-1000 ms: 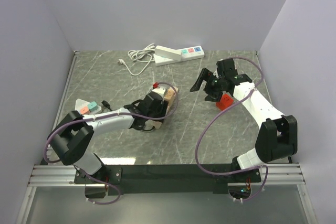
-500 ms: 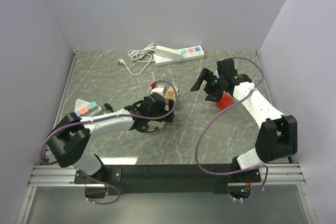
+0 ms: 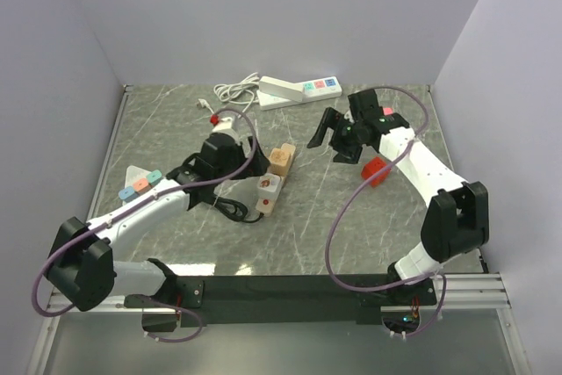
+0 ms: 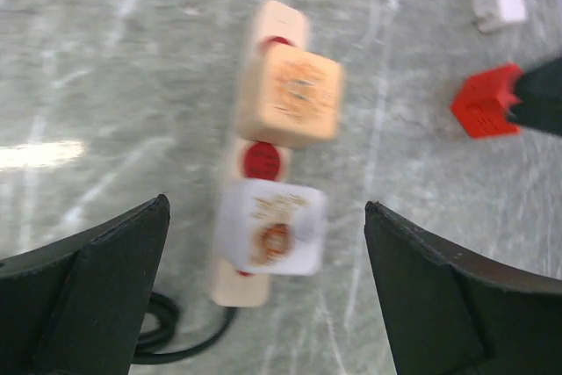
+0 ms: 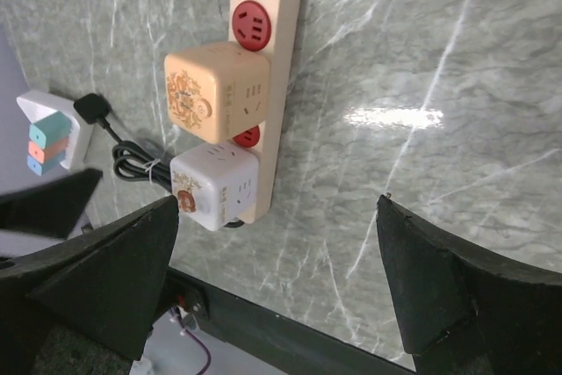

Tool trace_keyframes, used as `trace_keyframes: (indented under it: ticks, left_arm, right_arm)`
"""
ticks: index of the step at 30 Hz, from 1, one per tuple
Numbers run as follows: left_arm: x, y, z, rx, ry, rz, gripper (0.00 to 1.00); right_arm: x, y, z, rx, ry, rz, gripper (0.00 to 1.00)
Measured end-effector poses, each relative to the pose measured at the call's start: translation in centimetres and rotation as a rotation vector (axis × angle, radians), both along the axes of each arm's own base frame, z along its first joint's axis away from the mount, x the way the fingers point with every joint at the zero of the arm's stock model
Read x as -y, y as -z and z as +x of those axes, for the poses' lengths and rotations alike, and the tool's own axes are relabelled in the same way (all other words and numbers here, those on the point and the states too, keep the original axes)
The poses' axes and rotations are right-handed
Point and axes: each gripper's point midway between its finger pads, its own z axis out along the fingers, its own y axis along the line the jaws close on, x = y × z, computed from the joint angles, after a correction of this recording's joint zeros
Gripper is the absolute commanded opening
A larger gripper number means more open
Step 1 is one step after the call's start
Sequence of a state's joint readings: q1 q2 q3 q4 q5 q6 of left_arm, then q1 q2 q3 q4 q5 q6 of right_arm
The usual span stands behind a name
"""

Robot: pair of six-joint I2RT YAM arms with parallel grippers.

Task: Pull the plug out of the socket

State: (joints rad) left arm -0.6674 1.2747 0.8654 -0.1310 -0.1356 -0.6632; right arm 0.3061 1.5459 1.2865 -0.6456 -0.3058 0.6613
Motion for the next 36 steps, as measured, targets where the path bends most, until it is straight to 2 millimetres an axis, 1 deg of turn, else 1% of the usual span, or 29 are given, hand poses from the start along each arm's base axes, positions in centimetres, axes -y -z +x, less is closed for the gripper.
trace_keyframes:
  ticks: [2,4,6,9,11,13,16,19,22,25,26,28,31,34,36]
  left_arm:
    - [-1.8,0.8,0.9,-0.017,-0.026,-0.005,0.95]
    - [-3.9,2.1,1.5,-0.052,-0.059,-0.005,0.93]
    - [-5.6,3.3,1.8,-0.084,-0.088,-0.007,0.91]
    - [-6.9,3.9,1.6,-0.113,-0.106,-0.028,0.90]
    - [-7.3,3.4,1.5,-0.107,-0.111,-0.053,0.90]
    - [-7.6,2.4,1.5,-0.091,-0.123,-0.083,0.90]
    - [-7.8,0.7,1.4,-0.054,-0.136,-0.122,0.90]
    - [-8.1,-0.4,1.0,-0.027,-0.145,-0.145,0.90]
    - [-8.6,-0.5,0.3,-0.025,-0.161,-0.160,0.90]
    - [-9.2,-0.1,-0.4,-0.036,-0.174,-0.162,0.90]
    - [-9.4,0.1,-0.6,-0.040,-0.177,-0.162,0.90]
    - [-9.7,0.5,-1.1,-0.045,-0.183,-0.163,0.89]
    - [-9.8,0.8,-1.4,-0.053,-0.186,-0.166,0.89]
    - [-9.7,1.3,-1.6,-0.068,-0.181,-0.164,0.89]
    - [-9.6,1.6,-1.6,-0.078,-0.178,-0.162,0.89]
  right_arm:
    - [-0.9,0.2,0.1,-0.014,-0.016,-0.009,1.00]
    - [-2.0,0.0,0.2,-0.023,-0.035,-0.021,1.00]
    - [-3.6,-0.3,0.8,-0.017,-0.059,-0.039,1.00]
    - [-6.3,-0.5,1.5,-0.016,-0.086,-0.069,1.00]
    - [-7.7,-0.1,1.8,-0.019,-0.096,-0.099,1.00]
    - [-9.0,0.5,2.1,-0.033,-0.094,-0.139,1.00]
    - [-11.2,2.1,2.6,-0.065,-0.091,-0.197,1.00]
    - [-12.7,3.9,3.0,-0.097,-0.070,-0.244,1.00]
    - [-12.9,5.8,2.8,-0.144,-0.029,-0.301,1.00]
    - [-12.1,6.9,2.5,-0.177,0.016,-0.345,1.00]
    - [-11.9,7.0,2.4,-0.184,0.028,-0.353,0.99]
    - [-11.9,7.0,2.6,-0.182,0.046,-0.353,0.93]
    - [-11.9,7.2,2.7,-0.187,0.058,-0.347,0.90]
    - [-12.4,7.4,2.6,-0.196,0.051,-0.326,0.87]
    - [-12.8,7.9,2.6,-0.203,0.044,-0.310,0.83]
